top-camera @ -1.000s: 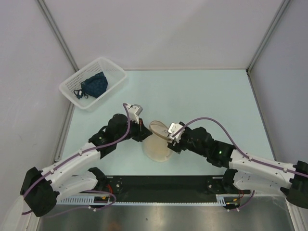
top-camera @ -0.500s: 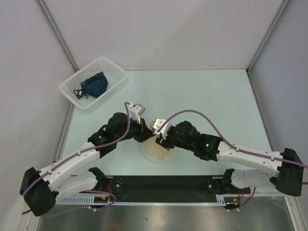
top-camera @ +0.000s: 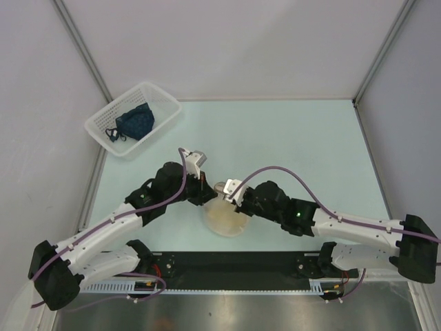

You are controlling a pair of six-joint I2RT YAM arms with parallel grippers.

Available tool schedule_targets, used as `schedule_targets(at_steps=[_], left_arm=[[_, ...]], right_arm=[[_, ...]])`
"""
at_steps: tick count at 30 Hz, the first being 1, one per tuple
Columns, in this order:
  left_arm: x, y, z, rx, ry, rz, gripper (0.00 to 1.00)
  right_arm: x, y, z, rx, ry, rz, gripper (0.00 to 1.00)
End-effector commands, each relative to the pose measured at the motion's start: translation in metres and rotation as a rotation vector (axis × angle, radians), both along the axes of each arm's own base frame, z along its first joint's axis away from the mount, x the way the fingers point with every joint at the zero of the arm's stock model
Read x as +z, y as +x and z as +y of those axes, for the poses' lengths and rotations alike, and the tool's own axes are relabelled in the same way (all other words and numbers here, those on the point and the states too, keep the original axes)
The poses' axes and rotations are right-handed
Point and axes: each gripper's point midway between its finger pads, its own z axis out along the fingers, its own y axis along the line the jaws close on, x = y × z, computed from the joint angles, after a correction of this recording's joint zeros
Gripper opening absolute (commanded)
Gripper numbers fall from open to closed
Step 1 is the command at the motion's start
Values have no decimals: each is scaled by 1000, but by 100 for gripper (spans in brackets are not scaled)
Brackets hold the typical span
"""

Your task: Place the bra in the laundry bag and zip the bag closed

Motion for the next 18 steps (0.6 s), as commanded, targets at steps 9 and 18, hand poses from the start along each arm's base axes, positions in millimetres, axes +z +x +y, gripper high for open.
schedule_targets(at_steps=[9,18], left_arm=[[47,50,30,148,-31,-107,0],[71,25,7,12,-125,-127,0]], right_arm=[[18,30,-56,-113,56,-129,10],[77,-8,-8,45,145,-114,85]])
